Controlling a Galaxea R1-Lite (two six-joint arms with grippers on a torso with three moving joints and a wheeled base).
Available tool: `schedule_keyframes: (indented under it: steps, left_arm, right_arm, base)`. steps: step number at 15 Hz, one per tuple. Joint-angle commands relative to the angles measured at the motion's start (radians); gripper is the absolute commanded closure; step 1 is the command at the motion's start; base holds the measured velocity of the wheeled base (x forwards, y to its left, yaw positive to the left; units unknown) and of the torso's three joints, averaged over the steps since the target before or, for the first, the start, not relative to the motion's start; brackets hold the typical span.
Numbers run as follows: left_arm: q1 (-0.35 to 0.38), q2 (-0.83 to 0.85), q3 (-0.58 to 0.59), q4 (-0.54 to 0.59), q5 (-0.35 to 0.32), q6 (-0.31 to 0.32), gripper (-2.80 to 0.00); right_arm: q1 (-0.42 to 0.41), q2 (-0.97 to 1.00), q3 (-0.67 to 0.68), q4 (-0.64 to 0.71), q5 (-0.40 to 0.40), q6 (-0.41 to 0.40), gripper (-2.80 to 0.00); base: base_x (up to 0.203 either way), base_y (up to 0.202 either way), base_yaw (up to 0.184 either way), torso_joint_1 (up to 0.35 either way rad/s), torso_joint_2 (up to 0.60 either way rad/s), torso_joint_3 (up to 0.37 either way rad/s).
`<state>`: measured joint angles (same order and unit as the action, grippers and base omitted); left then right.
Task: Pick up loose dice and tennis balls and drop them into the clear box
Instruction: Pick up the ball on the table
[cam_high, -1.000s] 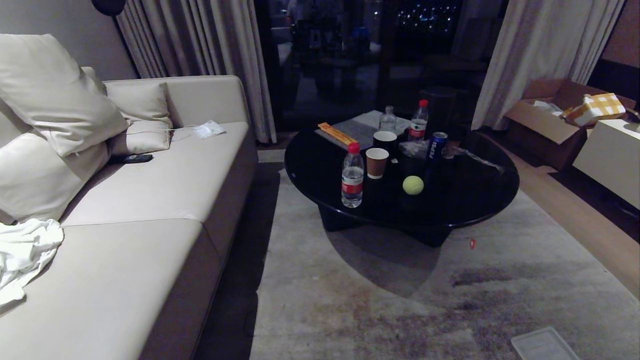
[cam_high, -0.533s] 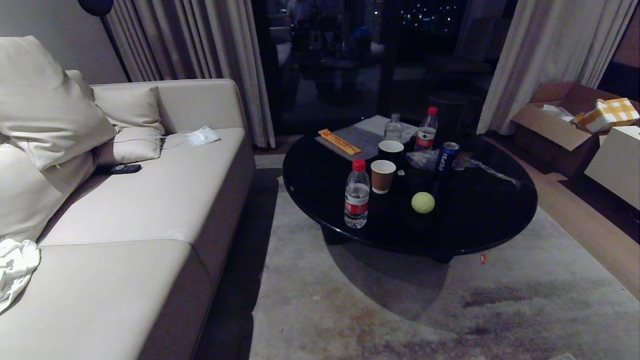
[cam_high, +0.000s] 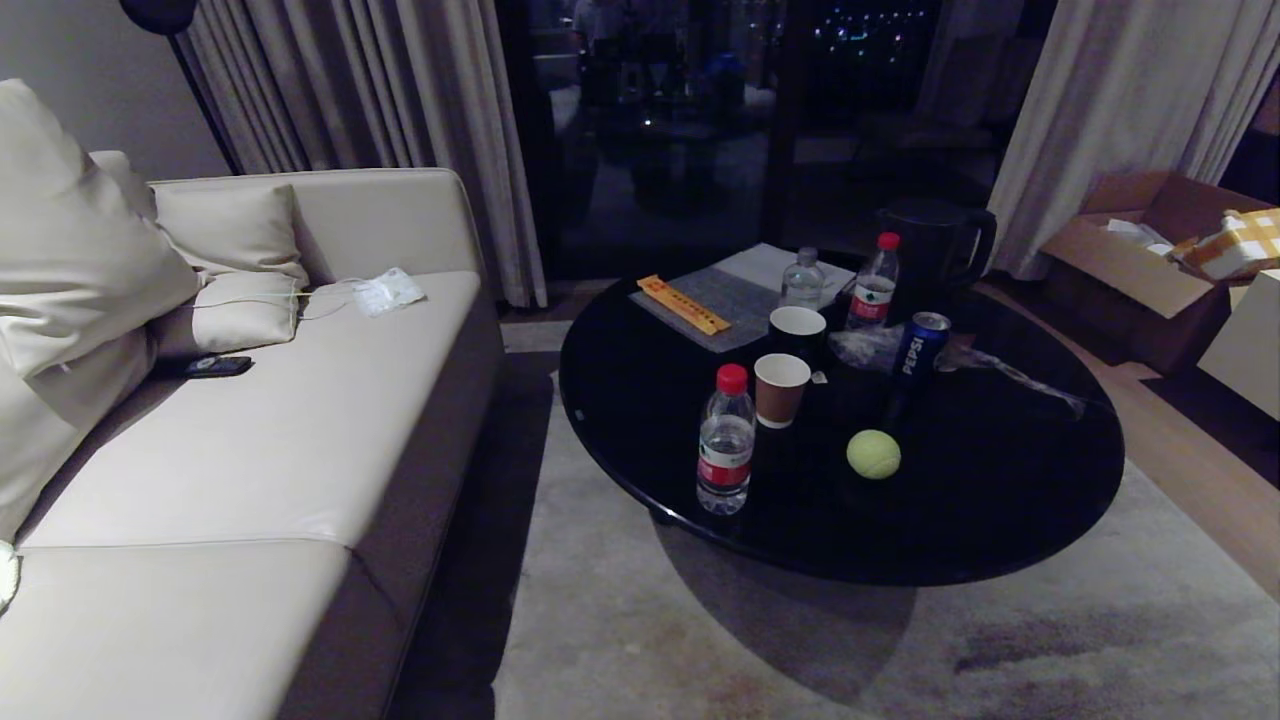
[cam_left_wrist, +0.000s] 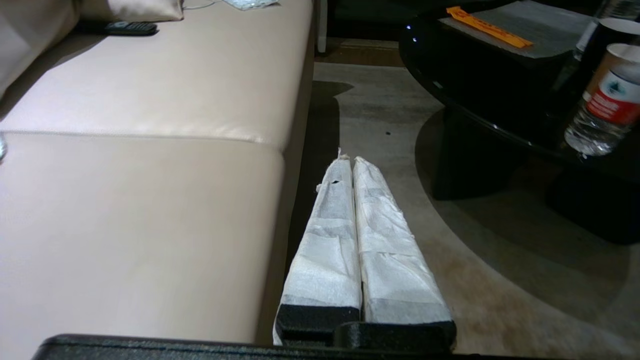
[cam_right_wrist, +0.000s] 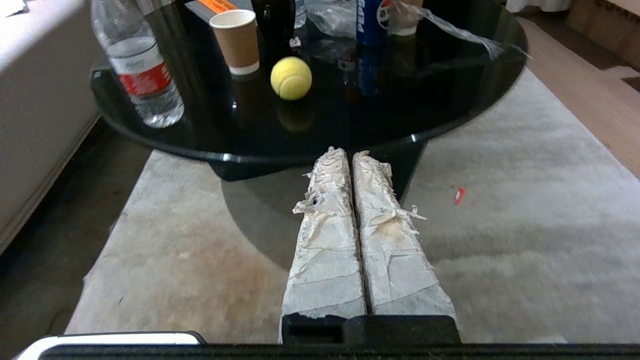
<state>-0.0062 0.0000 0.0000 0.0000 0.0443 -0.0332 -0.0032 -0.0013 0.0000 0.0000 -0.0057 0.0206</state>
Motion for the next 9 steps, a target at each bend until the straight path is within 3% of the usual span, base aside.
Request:
schedule_keyframes:
  steps: [1, 9]
  left_arm:
    - [0.000, 0.002, 0.002, 0.000, 0.000, -0.001, 0.00]
    - [0.000, 0.002, 0.002, 0.000, 0.000, 0.001, 0.00]
  right_arm:
    - [0.000, 0.001, 0.002, 0.000, 0.000, 0.001, 0.00]
    - [0.000, 0.001, 0.002, 0.000, 0.000, 0.001, 0.00]
  base:
    - [0.183, 0.000, 0.003, 0.004, 0.00, 0.002]
    - [0.184, 0.000, -0.001, 0.003, 0.00, 0.002]
